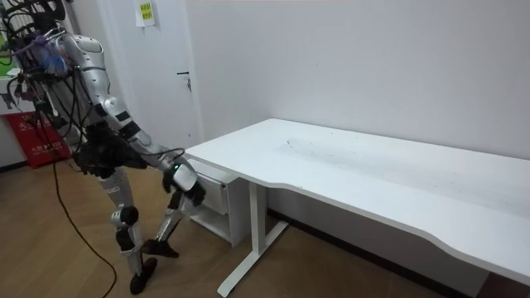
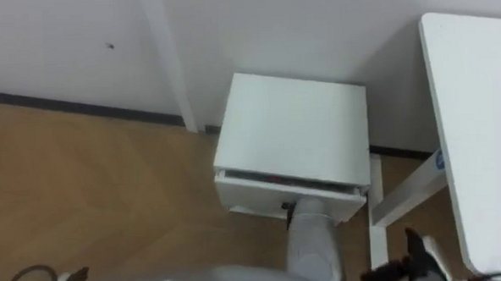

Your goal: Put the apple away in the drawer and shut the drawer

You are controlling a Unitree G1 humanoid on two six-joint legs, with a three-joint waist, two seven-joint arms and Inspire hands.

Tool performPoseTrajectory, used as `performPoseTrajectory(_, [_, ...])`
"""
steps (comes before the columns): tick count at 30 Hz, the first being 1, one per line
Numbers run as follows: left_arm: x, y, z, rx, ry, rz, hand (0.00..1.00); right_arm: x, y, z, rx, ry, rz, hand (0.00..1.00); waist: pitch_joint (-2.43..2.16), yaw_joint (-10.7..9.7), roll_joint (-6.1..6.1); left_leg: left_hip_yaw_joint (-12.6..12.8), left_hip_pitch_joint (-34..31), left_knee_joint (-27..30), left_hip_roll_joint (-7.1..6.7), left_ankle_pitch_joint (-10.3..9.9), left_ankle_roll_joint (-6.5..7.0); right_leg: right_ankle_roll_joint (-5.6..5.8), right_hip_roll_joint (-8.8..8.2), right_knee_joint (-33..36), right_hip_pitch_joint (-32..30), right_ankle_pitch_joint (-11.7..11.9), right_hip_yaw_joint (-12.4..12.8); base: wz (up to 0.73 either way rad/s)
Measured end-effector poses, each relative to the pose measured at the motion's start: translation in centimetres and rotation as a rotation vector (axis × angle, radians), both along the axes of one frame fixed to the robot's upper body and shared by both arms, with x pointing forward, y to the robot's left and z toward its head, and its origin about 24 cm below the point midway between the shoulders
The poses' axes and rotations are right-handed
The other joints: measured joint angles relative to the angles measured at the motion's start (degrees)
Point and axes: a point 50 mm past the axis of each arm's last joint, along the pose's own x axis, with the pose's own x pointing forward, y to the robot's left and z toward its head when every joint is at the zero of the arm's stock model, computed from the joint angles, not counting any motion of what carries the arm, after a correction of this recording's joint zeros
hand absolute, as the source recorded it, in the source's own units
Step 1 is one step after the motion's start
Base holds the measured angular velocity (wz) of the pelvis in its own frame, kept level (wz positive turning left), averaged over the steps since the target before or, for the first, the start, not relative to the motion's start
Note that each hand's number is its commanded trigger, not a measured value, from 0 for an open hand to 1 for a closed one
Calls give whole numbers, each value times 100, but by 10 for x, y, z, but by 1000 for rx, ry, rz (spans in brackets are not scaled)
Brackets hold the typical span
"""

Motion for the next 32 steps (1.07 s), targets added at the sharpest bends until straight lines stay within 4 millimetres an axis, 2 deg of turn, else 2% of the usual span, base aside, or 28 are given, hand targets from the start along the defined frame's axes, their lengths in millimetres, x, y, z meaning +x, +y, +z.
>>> performPoseTrajectory(1, [4, 4, 2, 13, -8, -12, 0, -8, 6, -2, 15, 32, -27, 0, 37, 96, -76, -503, -309, 521, 66, -191, 382, 114, 32, -508, 111, -45, 63, 0])
performPoseTrajectory(2, [13, 10, 5, 34, -45, -19, 0, -13, 10, -3, 33, 60, -54, 0, 105, 148, -46, -906, -670, 1124, 258, -920, 951, 355, 137, -1327, 354, -226, 100, -24])
performPoseTrajectory(3, [0, 9, 5, 35, -12, 22, 0, -13, 11, -3, 38, 59, -62, 0, 162, 257, -222, -640, -626, 1243, 261, -1033, 1055, 301, 148, -2190, 903, -423, 123, -42])
performPoseTrajectory(4, [-7, 5, 3, 27, 2, 41, 0, -12, 9, -3, 33, 50, -63, 0, 160, 307, -215, -563, -526, 1155, 280, -1018, 1082, 252, 187, -2605, 1221, -691, 68, -67])
performPoseTrajectory(5, [-8, 0, 1, 9, -3, 62, 0, -4, 7, -3, 29, 27, -62, 0, 160, 380, -206, -427, -422, 893, 344, -902, 1066, 279, 221, -3469, 1664, -953, -90, -60])
performPoseTrajectory(6, [-5, -2, 1, 5, -20, 59, 0, 11, 7, -5, 30, -5, -50, 0, 151, 376, -266, -353, -372, 549, 359, -706, 1008, 260, 235, -4160, 1899, -962, -252, -50])
performPoseTrajectory(7, [-2, -2, 1, 8, -31, 56, 0, 20, 7, -5, 30, -26, -42, 0, 127, 366, -256, -317, -329, 360, 359, -602, 978, 243, 266, -4435, 1989, -933, -354, -42])
performPoseTrajectory(8, [3, -2, 0, 15, -47, 52, 0, 32, 5, -5, 26, -65, -29, 0, 113, 364, -357, -270, -207, 4, 397, -413, 903, 230, 362, -4956, 2143, -773, -434, -35])
performPoseTrajectory(9, [6, 0, 1, 27, -57, 49, 0, 40, 5, -4, 26, -88, -22, 0, 109, 348, -330, -256, -18, -318, 477, -264, 810, 155, 494, -5419, 2299, -554, -490, -33])
performPoseTrajectory(12, [13, 2, 2, 37, -80, 43, 0, 48, 5, -4, 29, -123, -2, 0, 94, 357, -342, -259, 263, -637, 670, -130, 632, 6, 822, -6057, 2689, -298, -502, -22])
performPoseTrajectory(14, [16, -1, 2, 31, -89, 35, 0, 48, 6, -4, 37, -124, 3, 0, 87, 324, -319, -270, 355, -739, 737, -93, 568, -33, 909, -6177, 2786, -275, -489, -13])
performPoseTrajectory(17, [18, -3, 2, 27, -94, 35, 0, 46, 9, -6, 67, -112, 1, 0, 82, 313, -246, -296, 461, -902, 760, -39, 480, -101, 1021, -6336, 2850, -233, -458, -20])
performPoseTrajectory(21, [18, -6, 0, 19, -90, 42, 0, 42, 10, -6, 73, -100, -2, 0, 84, 287, -153, -303, 569, -1140, 781, 2, 423, -141, 1077, -6452, 2907, -209, -366, -20])
performPoseTrajectory(26, [16, -5, 0, 22, -81, 51, 0, 34, 12, -7, 99, -71, -11, 0, 104, 277, -133, -301, 664, -1231, 777, 10, 411, -144, 1124, -6538, 2959, -206, -355, -1])
performPoseTrajectory(27, [15, -5, 0, 24, -76, 55, 0, 32, 12, -8, 105, -63, -14, 0, 91, 277, -140, -301, 669, -1230, 775, 10, 411, -143, 1122, -6563, 2973, -203, -357, 0])
performPoseTrajectory(32, [11, -4, 0, 27, -69, 75, 0, 28, 14, -8, 111, -48, -21, 0, 93, 277, -171, -301, 684, -1233, 772, 10, 412, -139, 1121, -6567, 2991, -199, -356, 0])
